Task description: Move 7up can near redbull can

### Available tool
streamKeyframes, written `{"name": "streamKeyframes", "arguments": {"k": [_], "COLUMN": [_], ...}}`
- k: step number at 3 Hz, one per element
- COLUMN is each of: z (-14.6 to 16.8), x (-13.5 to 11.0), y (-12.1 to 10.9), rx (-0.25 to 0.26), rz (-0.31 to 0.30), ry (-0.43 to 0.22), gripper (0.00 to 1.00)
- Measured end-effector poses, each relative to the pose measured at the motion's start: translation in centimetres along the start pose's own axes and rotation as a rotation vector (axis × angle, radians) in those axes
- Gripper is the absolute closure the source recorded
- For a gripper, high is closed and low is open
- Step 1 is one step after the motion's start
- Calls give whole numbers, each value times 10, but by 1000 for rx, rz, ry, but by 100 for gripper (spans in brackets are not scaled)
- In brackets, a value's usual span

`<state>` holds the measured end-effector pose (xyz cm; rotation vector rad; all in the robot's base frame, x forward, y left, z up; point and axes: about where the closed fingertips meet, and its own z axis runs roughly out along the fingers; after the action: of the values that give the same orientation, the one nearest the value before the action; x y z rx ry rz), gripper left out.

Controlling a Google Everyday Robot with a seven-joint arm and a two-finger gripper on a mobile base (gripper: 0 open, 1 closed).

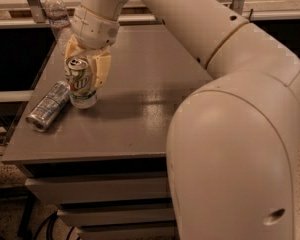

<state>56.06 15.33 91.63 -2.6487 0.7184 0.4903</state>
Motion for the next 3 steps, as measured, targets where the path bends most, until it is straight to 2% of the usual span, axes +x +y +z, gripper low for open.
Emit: {"name": "streamKeyframes", "arguments": {"k": [1,2,3], "z": [5,8,10], "x": [-4,-8,-9], "y": [-3,-6,-8], "rx": [-11,-18,-25], "rz": [0,3,14], "ry": [-8,-15,-20], "gripper": [100,82,58]}}
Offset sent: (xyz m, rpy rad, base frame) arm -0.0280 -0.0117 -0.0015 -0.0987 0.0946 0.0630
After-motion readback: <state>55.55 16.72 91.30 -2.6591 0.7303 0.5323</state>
